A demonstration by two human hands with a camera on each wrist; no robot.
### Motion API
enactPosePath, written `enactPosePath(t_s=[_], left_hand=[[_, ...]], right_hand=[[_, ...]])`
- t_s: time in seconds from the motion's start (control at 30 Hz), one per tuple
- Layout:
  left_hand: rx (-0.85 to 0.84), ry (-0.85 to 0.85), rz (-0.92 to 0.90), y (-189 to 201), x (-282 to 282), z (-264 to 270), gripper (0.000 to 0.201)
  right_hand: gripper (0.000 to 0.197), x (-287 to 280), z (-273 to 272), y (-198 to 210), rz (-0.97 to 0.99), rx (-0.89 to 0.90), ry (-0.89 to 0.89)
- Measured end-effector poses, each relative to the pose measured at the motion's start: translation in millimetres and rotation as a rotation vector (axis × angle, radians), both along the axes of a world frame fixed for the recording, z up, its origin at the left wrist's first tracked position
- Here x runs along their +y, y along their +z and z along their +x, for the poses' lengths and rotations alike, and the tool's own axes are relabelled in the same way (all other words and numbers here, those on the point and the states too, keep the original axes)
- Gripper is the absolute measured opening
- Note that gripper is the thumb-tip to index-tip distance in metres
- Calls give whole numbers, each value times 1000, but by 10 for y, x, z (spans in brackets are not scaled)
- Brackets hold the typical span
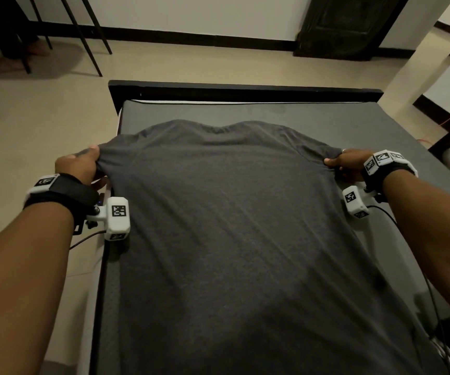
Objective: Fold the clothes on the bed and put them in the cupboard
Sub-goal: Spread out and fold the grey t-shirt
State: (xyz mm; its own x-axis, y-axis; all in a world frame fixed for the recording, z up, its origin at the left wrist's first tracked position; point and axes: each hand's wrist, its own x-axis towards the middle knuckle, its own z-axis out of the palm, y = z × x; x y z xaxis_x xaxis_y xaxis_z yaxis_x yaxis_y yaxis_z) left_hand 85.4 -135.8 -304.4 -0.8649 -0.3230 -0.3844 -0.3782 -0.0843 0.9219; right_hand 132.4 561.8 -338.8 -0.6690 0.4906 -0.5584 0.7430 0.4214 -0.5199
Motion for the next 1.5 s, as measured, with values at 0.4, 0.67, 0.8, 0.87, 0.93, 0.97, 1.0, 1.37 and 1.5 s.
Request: enactPosePath(t_s=[0.4, 0.67, 0.8, 0.87, 0.93, 0.97, 1.0, 1.37, 1.5], left_hand=[[16, -118, -508, 49, -35, -61, 75], [-308, -329, -846, -4, -237, -17, 80], [-308, -360, -782, -61, -352, -244, 101], [-238, -466, -872, 121, -257, -324, 86], [-101, -595, -1025, 399, -70, -391, 66], [-23, -642, -1076, 492, 18, -457, 59], [46, -685, -1129, 552, 119, -532, 50], [143, -910, -1477, 528, 779, -1092, 28], [155, -838, -1482, 536, 769, -1263, 22]], right_hand=[[66, -638, 211, 392, 37, -8, -26], [47, -986, 349, 605, 3, 57, -55], [63, -955, 322, 561, -18, 42, -51], [83, -935, 293, 596, -38, 26, -76], [91, -986, 265, 741, 24, -14, -58], [86, -980, 229, 848, 163, -31, 18], [83, -950, 167, 946, 382, -37, 92], [48, -1720, -811, 848, 530, 178, 580], [22, -1828, -1084, 742, 729, 168, 599]])
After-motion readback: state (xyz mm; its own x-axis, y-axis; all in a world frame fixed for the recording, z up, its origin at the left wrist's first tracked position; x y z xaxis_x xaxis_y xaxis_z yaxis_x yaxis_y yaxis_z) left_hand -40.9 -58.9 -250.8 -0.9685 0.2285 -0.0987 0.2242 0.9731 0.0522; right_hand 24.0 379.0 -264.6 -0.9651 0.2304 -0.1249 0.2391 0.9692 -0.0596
